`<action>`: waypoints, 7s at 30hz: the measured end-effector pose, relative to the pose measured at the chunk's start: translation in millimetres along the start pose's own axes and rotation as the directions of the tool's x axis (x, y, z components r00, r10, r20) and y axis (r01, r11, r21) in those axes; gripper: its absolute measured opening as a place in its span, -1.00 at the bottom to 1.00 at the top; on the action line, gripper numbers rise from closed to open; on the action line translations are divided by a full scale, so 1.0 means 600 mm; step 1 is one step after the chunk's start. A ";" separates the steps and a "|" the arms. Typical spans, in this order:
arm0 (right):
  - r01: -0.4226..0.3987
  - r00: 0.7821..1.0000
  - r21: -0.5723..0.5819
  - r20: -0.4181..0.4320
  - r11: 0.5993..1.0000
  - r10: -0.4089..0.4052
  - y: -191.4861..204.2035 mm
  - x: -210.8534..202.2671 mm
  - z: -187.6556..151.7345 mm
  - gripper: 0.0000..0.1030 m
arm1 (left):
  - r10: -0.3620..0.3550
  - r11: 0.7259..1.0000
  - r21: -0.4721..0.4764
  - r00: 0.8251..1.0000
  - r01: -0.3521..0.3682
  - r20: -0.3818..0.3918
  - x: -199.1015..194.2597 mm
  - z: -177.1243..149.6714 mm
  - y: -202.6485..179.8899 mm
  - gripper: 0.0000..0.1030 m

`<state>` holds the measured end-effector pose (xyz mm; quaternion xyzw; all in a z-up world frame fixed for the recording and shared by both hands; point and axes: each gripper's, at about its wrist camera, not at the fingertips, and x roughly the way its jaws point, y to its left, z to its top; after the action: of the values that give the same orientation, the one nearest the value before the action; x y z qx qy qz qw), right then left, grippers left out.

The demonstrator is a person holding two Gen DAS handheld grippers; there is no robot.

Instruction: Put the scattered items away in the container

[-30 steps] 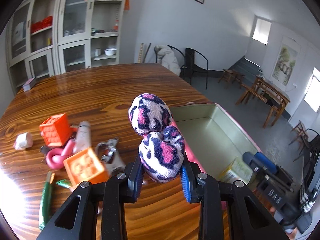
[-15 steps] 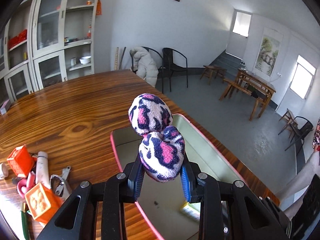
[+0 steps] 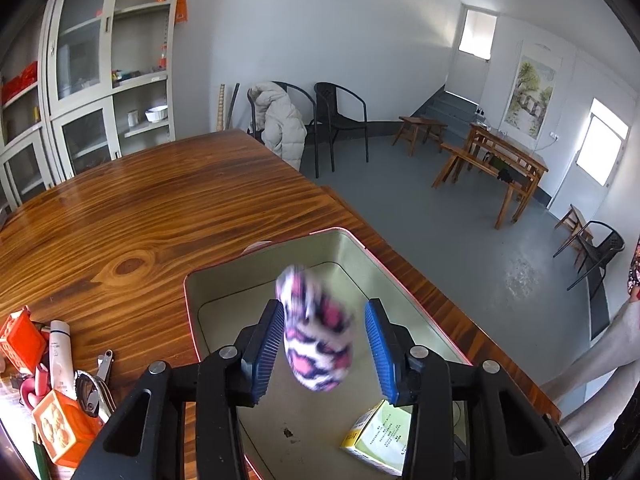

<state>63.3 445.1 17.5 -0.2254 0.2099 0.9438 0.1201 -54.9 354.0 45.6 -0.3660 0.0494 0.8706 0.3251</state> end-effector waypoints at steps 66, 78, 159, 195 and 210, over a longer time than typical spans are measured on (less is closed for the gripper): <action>-0.350 0.919 -0.266 -0.284 0.898 0.274 0.306 -0.004 -0.145 0.53 | 0.346 0.889 -0.250 0.921 -0.382 -0.179 -0.170 -0.282 0.441 0.12; -0.418 0.866 -0.251 -0.400 0.873 0.300 0.339 0.054 -0.153 -0.23 | 0.294 0.911 -0.257 0.945 -0.322 -0.140 -0.182 -0.274 0.434 -0.61; -0.503 0.763 -0.377 -0.616 0.778 0.196 0.514 0.201 -0.203 -0.55 | 0.278 0.790 -0.529 0.950 -0.311 -0.144 -0.262 -0.326 0.569 -0.03; -0.525 0.772 -0.268 -0.548 0.808 0.321 0.431 0.167 -0.171 -0.56 | 0.374 0.871 -0.283 0.915 -0.403 -0.150 -0.208 -0.302 0.525 -0.61; -0.433 0.839 -0.467 -0.522 0.771 0.156 0.468 0.187 -0.201 -0.56 | 0.428 0.847 -0.260 0.884 -0.464 -0.185 -0.186 -0.284 0.554 0.09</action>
<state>-79.1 157.7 -37.3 -0.4278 -0.0248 0.8894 -0.1590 -93.6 -20.8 -54.1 -0.4404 0.0214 0.8961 0.0512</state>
